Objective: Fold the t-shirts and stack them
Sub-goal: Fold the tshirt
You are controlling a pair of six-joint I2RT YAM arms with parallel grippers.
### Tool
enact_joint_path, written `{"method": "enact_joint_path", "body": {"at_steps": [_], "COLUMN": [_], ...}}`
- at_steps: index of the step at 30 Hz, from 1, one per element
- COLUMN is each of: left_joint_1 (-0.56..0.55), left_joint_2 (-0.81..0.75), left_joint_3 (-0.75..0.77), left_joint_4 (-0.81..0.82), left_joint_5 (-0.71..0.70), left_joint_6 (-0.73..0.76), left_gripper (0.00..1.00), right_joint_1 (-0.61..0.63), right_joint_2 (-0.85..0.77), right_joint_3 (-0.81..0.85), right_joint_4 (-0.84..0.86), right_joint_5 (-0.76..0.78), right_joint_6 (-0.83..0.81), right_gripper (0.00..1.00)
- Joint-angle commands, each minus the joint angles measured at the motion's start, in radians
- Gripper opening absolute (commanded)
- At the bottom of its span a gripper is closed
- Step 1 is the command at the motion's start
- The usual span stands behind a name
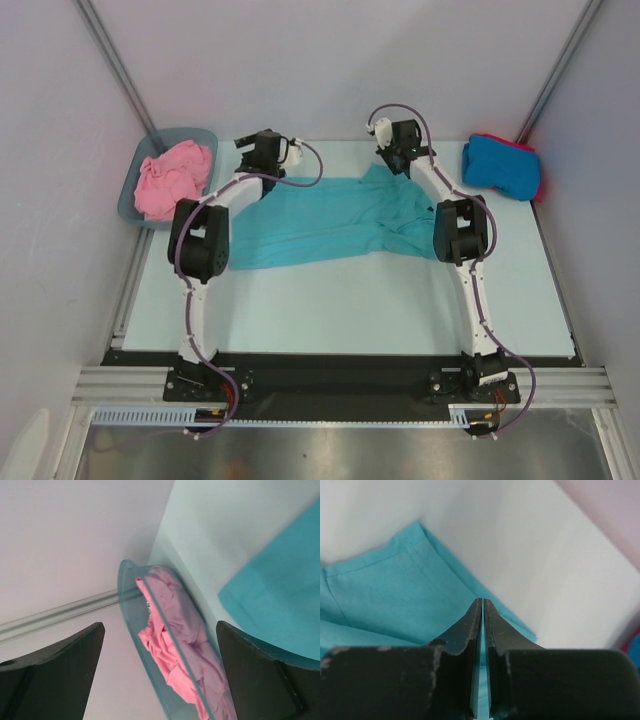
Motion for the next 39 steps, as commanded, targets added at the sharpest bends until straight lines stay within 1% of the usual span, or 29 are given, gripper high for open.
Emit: {"method": "enact_joint_path", "body": {"at_steps": [1, 8, 25, 28, 32, 36, 39], "left_joint_1": [0.004, 0.002, 0.002, 0.002, -0.001, -0.007, -0.012], "left_joint_2": [-0.101, -0.144, -0.163, -0.170, -0.189, -0.218, -0.233], "left_joint_3": [-0.006, -0.003, 0.008, 0.006, -0.006, -0.041, -0.063], "left_joint_4": [-0.004, -0.018, -0.022, -0.022, -0.024, -0.021, -0.022], "left_joint_5": [-0.035, -0.051, -0.060, -0.065, -0.069, -0.074, -0.081], "left_joint_6": [-0.037, -0.035, -0.026, -0.031, -0.035, -0.037, -0.042], "left_gripper": [1.00, 1.00, 1.00, 1.00, 1.00, 1.00, 1.00], "right_joint_1": [-0.004, -0.004, -0.001, -0.003, -0.003, -0.001, 0.000], "right_joint_2": [0.003, 0.014, 0.017, 0.017, 0.028, 0.038, 0.052], "right_joint_3": [0.005, -0.006, -0.056, -0.067, -0.093, -0.116, -0.104], "right_joint_4": [0.018, 0.021, 0.019, 0.028, 0.059, 0.137, 0.180], "right_joint_5": [-0.003, -0.009, 0.011, 0.021, 0.077, 0.115, 0.132], "right_joint_6": [0.033, 0.056, 0.054, 0.039, -0.004, -0.086, -0.157], "right_gripper": [0.09, 0.08, 0.09, 0.10, 0.10, 0.10, 0.10]}}
